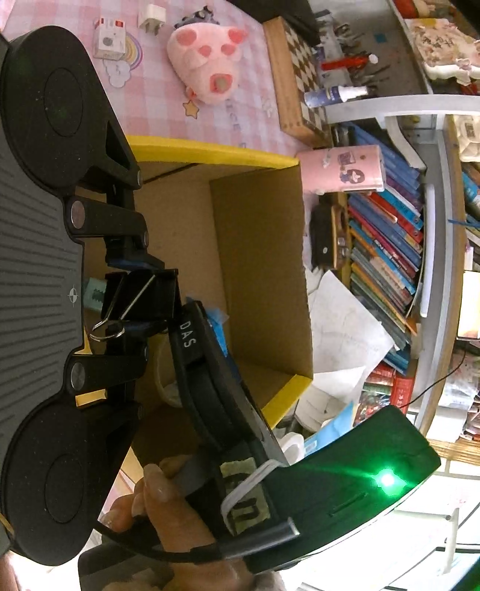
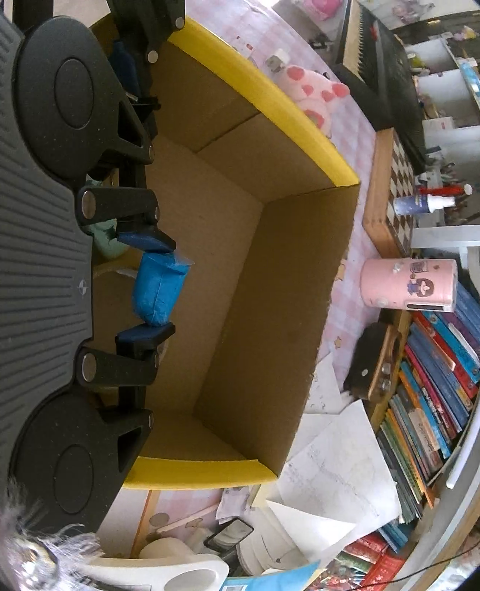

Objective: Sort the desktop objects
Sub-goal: 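Open the left tool to drop the binder clip while the right tool drops the blue item, then withdraw both tools from the box toward the pig plush and small items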

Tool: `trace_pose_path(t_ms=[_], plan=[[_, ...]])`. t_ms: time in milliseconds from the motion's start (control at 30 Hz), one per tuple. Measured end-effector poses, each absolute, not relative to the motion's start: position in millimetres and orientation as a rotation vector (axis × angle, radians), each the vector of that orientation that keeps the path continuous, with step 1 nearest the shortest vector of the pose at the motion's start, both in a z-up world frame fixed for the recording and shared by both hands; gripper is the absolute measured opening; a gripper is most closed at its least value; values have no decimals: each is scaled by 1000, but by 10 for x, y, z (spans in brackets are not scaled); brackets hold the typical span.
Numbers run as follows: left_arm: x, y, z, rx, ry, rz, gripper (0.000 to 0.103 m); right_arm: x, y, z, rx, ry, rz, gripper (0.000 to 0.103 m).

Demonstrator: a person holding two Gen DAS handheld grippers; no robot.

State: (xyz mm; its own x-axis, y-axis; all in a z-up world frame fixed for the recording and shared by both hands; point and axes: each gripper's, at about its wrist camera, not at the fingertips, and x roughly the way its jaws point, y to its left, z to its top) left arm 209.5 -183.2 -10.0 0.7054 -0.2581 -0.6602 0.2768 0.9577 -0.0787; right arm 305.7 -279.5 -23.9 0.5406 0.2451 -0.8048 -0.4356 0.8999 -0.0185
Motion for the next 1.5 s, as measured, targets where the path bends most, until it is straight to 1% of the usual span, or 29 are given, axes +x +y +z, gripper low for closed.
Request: trace_pose_path(t_ms=[33,100,200,233,300,333,433,500,567,600,833,900,1000,1200,1500], plan=[[2080,-1828,-96,27,725,-289,32,3057,-2800,-230,-223,910,410,41],[2059,-1824,-82,36,716,-271,40,3039,-2824,-207,-207,893,418,52],[1981,-1833,-22,58,684,-260,45,2987,-2859,-165,-184,847,429,61],[1949,-1840,5,69,673,-258,47,2972,-2868,-150,-180,833,429,62],[1886,-1850,61,89,648,-253,56,2935,-2895,-119,-166,811,420,63],[1856,-1850,91,95,636,-250,58,2908,-2916,-98,-153,799,416,64],[1752,-1810,169,106,603,-220,66,2798,-3003,-13,-92,749,386,70],[1704,-1768,205,104,592,-183,70,2693,-3078,48,-42,704,347,80],[1655,-1706,229,94,582,-145,73,2568,-3146,106,-7,657,301,88],[1626,-1675,237,88,573,-123,75,2502,-3175,132,8,632,283,90],[1499,-1490,253,59,549,-51,77,2008,-3298,285,26,507,177,95],[1452,-1444,263,55,539,-51,77,1866,-3304,305,22,482,151,98],[1383,-1366,272,46,534,-56,78,1665,-3287,296,20,456,116,99],[1219,-1205,263,50,534,-80,80,1372,-3168,196,35,467,51,99],[1017,-899,155,54,592,-131,81,1044,-2865,30,72,582,10,99]])
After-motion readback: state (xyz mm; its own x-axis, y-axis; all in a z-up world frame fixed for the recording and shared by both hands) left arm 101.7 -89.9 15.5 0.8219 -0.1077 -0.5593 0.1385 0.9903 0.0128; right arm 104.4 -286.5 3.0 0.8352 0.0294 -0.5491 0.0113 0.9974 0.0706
